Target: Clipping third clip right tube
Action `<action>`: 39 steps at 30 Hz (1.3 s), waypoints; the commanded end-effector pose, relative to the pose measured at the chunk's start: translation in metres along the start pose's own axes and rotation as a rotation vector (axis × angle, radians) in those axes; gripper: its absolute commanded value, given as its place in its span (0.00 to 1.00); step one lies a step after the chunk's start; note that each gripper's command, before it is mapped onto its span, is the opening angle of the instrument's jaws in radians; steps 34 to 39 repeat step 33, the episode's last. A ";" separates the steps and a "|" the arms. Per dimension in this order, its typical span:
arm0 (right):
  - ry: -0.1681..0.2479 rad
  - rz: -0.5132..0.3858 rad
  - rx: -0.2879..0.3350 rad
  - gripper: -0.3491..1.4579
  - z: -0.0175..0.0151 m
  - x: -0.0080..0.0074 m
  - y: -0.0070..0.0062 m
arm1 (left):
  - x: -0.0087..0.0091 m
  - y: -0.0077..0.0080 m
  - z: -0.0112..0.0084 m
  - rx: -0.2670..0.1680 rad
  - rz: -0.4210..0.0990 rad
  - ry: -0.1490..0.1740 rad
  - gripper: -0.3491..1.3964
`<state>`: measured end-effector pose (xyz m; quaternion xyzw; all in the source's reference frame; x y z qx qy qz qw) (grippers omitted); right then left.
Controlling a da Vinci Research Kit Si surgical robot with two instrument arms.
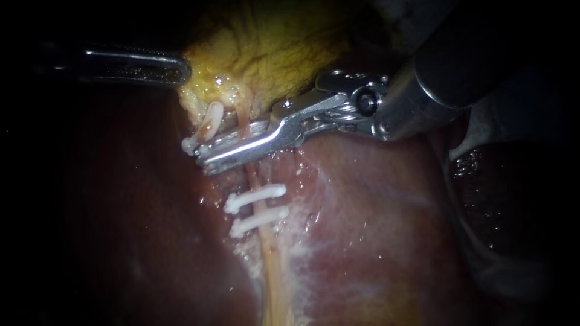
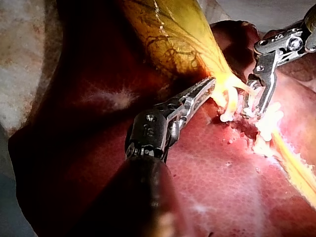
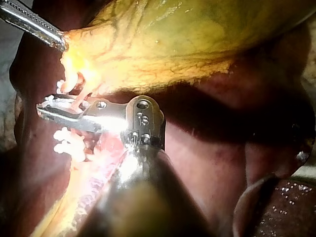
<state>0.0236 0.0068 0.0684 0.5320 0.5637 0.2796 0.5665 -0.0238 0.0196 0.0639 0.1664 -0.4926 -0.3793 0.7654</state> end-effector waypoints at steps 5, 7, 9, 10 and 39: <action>-0.001 0.000 -0.001 0.00 -0.0002 0.0001 0.0002 | 0.0000 0.0000 0.0000 0.000 0.000 0.000 0.00; -0.002 0.000 -0.001 0.00 -0.0003 0.0001 0.0003 | 0.0000 0.0000 0.0000 0.000 0.000 0.000 0.00; -0.002 0.000 -0.001 0.00 -0.0004 0.0000 0.0003 | 0.0000 0.0000 0.0000 0.000 0.000 0.000 0.00; -0.001 0.000 -0.002 0.00 -0.0004 0.0000 0.0003 | 0.0000 0.0000 0.0000 0.000 0.000 0.000 0.00; -0.016 -0.001 0.010 0.00 -0.0003 -0.0003 0.0002 | 0.0000 0.0000 0.0000 0.000 0.000 0.000 0.00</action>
